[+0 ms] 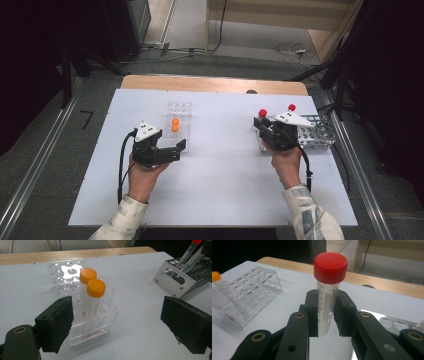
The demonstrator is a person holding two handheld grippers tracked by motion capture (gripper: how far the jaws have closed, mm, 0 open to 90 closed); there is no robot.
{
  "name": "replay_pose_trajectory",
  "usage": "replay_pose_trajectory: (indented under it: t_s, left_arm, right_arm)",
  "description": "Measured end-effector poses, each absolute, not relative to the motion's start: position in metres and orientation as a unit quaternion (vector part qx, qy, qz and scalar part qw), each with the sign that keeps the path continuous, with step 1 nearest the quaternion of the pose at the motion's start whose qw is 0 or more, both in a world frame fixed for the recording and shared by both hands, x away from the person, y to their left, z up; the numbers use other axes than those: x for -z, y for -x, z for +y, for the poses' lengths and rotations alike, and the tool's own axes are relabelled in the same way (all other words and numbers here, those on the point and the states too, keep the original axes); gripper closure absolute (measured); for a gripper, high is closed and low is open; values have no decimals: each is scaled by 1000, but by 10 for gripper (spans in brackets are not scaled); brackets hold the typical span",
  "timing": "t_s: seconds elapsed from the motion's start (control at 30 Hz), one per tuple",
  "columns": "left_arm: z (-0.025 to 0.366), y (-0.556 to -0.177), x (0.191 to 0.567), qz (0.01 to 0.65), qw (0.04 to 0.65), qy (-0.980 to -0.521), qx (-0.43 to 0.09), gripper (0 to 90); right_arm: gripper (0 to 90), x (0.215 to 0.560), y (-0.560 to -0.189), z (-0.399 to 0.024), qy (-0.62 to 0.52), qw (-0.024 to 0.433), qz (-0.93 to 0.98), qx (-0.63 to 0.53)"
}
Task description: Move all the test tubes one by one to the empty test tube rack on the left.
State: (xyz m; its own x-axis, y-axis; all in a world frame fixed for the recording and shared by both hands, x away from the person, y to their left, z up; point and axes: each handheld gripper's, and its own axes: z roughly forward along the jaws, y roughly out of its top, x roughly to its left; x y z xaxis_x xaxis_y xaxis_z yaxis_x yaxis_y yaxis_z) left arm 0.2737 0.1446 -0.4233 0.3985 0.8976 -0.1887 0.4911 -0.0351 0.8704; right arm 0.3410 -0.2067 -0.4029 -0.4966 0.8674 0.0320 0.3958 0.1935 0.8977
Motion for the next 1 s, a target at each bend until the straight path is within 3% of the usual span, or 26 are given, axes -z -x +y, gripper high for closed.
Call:
replay_pose_trajectory:
  t_s: [0.8, 1.0]
  left_arm:
    - [125, -267, 422, 473, 489, -708, -191, 142]
    - [120, -264, 422, 456, 494, -716, -185, 218]
  right_arm:
    - [716, 446, -302, -102, -339, 158, 808, -456]
    - [716, 452, -295, -79, -318, 145, 820, -453]
